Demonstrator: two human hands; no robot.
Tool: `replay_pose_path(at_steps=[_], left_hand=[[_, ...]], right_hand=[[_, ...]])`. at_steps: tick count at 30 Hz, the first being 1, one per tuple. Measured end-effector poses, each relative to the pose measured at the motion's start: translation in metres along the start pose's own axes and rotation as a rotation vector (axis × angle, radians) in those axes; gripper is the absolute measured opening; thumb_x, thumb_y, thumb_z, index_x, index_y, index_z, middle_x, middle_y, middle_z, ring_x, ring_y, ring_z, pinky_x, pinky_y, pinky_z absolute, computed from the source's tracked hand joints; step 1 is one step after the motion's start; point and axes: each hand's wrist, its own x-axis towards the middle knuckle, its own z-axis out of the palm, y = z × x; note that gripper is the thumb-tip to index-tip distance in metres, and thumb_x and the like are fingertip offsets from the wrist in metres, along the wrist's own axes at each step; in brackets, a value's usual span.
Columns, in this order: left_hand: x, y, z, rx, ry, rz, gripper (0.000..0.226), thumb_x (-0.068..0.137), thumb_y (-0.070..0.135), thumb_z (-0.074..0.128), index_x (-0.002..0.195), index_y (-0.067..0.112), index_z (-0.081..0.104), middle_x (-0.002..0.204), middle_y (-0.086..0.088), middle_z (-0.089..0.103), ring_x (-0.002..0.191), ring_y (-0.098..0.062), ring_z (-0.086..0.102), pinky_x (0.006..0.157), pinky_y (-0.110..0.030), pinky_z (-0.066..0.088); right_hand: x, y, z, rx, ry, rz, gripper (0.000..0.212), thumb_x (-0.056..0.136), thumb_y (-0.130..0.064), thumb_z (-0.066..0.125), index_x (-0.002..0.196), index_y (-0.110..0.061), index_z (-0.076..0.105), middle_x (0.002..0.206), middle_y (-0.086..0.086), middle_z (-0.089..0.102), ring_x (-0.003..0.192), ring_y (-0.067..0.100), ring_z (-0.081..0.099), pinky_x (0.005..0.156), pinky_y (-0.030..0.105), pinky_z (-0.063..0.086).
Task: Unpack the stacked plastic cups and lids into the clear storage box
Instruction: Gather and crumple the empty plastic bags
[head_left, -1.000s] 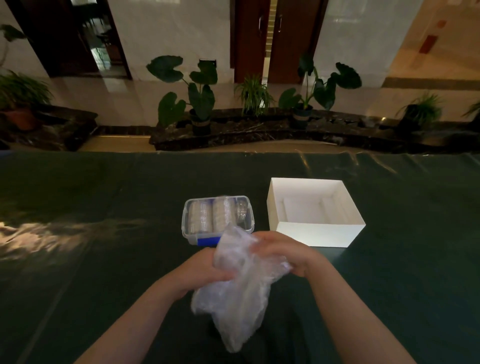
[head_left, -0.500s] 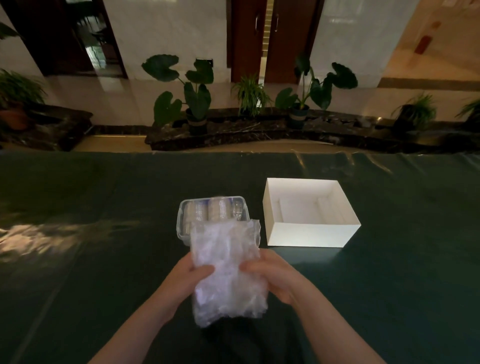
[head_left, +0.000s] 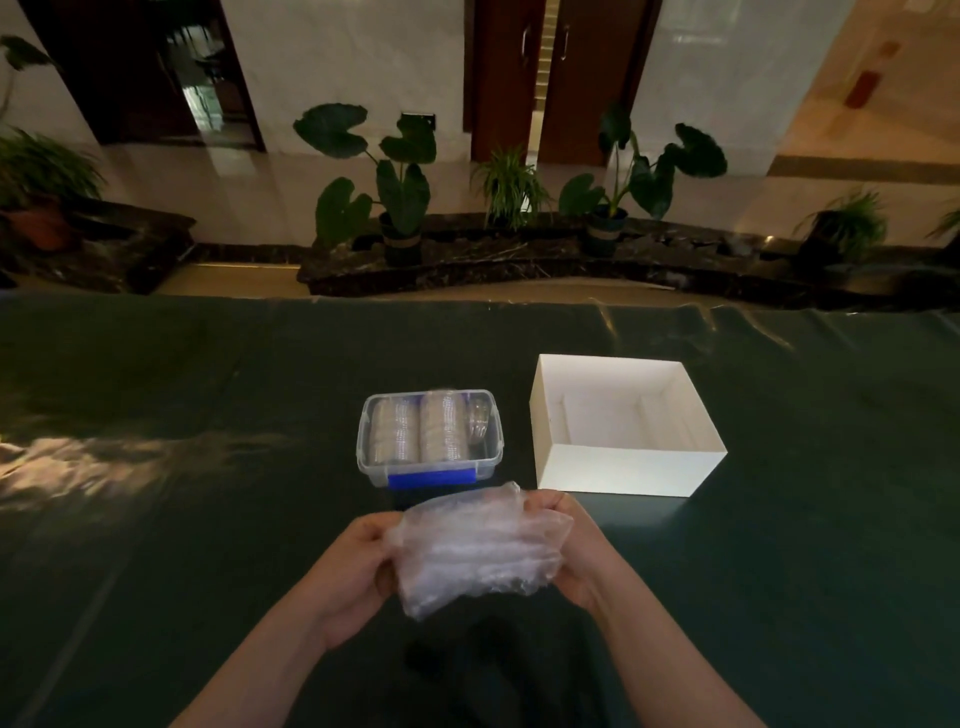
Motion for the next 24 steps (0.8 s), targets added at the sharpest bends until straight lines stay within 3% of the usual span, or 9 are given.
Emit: replay_pose_path(at_steps=[3, 5, 8, 11, 13, 15, 19, 21, 24], left_hand=[[-0.001, -0.002, 0.013, -0.036, 0.013, 0.003, 0.018, 0.073, 0.007, 0.062, 0.068, 0.011, 0.078, 0.086, -0.013, 0.076, 0.080, -0.026, 0.074, 0.068, -0.039, 0.062], [0.000, -0.005, 0.016, -0.056, 0.047, 0.029, 0.021, 0.071, 0.005, 0.060, 0.060, 0.012, 0.077, 0.078, -0.010, 0.076, 0.074, -0.024, 0.074, 0.061, -0.036, 0.062], [0.005, -0.010, 0.018, -0.098, 0.143, 0.052, 0.019, 0.068, 0.005, 0.062, 0.083, 0.001, 0.072, 0.098, -0.016, 0.074, 0.089, -0.032, 0.072, 0.066, -0.042, 0.059], [0.011, -0.014, 0.022, -0.038, 0.158, 0.093, 0.032, 0.066, 0.007, 0.060, 0.094, -0.003, 0.070, 0.113, -0.017, 0.069, 0.095, -0.031, 0.070, 0.063, -0.037, 0.056], [0.017, -0.020, 0.031, -0.053, 0.158, 0.130, 0.023, 0.069, 0.006, 0.064, 0.090, 0.000, 0.072, 0.118, -0.011, 0.066, 0.101, -0.031, 0.068, 0.066, -0.038, 0.058], [0.021, -0.028, 0.045, -0.068, 0.151, 0.180, 0.022, 0.072, 0.005, 0.065, 0.091, 0.000, 0.073, 0.123, -0.008, 0.062, 0.104, -0.027, 0.068, 0.072, -0.036, 0.059], [0.023, -0.052, 0.081, 0.063, 0.069, 0.205, 0.028, 0.078, 0.007, 0.065, 0.103, 0.014, 0.075, 0.127, -0.001, 0.058, 0.115, -0.019, 0.061, 0.095, -0.042, 0.053], [0.026, -0.065, 0.096, 0.159, 0.024, 0.195, 0.032, 0.085, 0.001, 0.061, 0.109, 0.019, 0.073, 0.126, 0.002, 0.059, 0.116, -0.016, 0.059, 0.100, -0.043, 0.049], [0.032, -0.082, 0.114, 0.297, -0.024, 0.163, 0.036, 0.088, -0.003, 0.059, 0.111, 0.023, 0.071, 0.122, 0.005, 0.063, 0.109, -0.007, 0.063, 0.090, -0.031, 0.053]], right_hand=[[0.000, 0.007, -0.004, -0.010, 0.001, -0.023, 0.020, 0.083, -0.007, 0.057, 0.070, -0.012, 0.071, 0.080, 0.010, 0.071, 0.074, 0.023, 0.073, 0.061, 0.029, 0.058], [-0.003, 0.010, -0.008, -0.007, -0.017, -0.001, 0.019, 0.085, -0.006, 0.054, 0.075, -0.011, 0.070, 0.081, 0.009, 0.069, 0.073, 0.021, 0.072, 0.061, 0.029, 0.056], [-0.011, 0.013, -0.021, 0.133, -0.101, 0.011, 0.015, 0.071, -0.016, 0.058, 0.076, -0.009, 0.070, 0.083, 0.012, 0.069, 0.077, 0.025, 0.070, 0.066, 0.032, 0.057], [-0.015, 0.019, -0.031, 0.266, -0.139, 0.041, 0.043, 0.092, -0.043, 0.053, 0.104, -0.006, 0.070, 0.112, 0.017, 0.069, 0.105, 0.033, 0.067, 0.087, 0.048, 0.055], [-0.016, 0.026, -0.033, 0.321, -0.119, 0.076, 0.058, 0.091, -0.063, 0.051, 0.133, -0.023, 0.055, 0.137, 0.008, 0.058, 0.124, 0.032, 0.056, 0.101, 0.061, 0.043], [-0.019, 0.033, -0.032, 0.425, -0.152, 0.109, 0.059, 0.085, -0.066, 0.058, 0.137, -0.041, 0.046, 0.146, 0.006, 0.050, 0.130, 0.033, 0.051, 0.103, 0.070, 0.035], [-0.032, 0.050, -0.036, 0.542, -0.290, 0.170, 0.059, 0.089, -0.047, 0.067, 0.140, -0.036, 0.039, 0.144, 0.011, 0.052, 0.128, 0.033, 0.053, 0.102, 0.068, 0.037], [-0.037, 0.054, -0.042, 0.460, -0.167, 0.130, 0.065, 0.086, -0.030, 0.075, 0.140, -0.028, 0.039, 0.139, 0.010, 0.056, 0.121, 0.032, 0.060, 0.098, 0.061, 0.047], [-0.045, 0.059, -0.057, 0.369, 0.128, 0.060, 0.053, 0.084, -0.011, 0.071, 0.132, -0.020, 0.048, 0.128, 0.012, 0.063, 0.106, 0.031, 0.069, 0.083, 0.044, 0.059]])
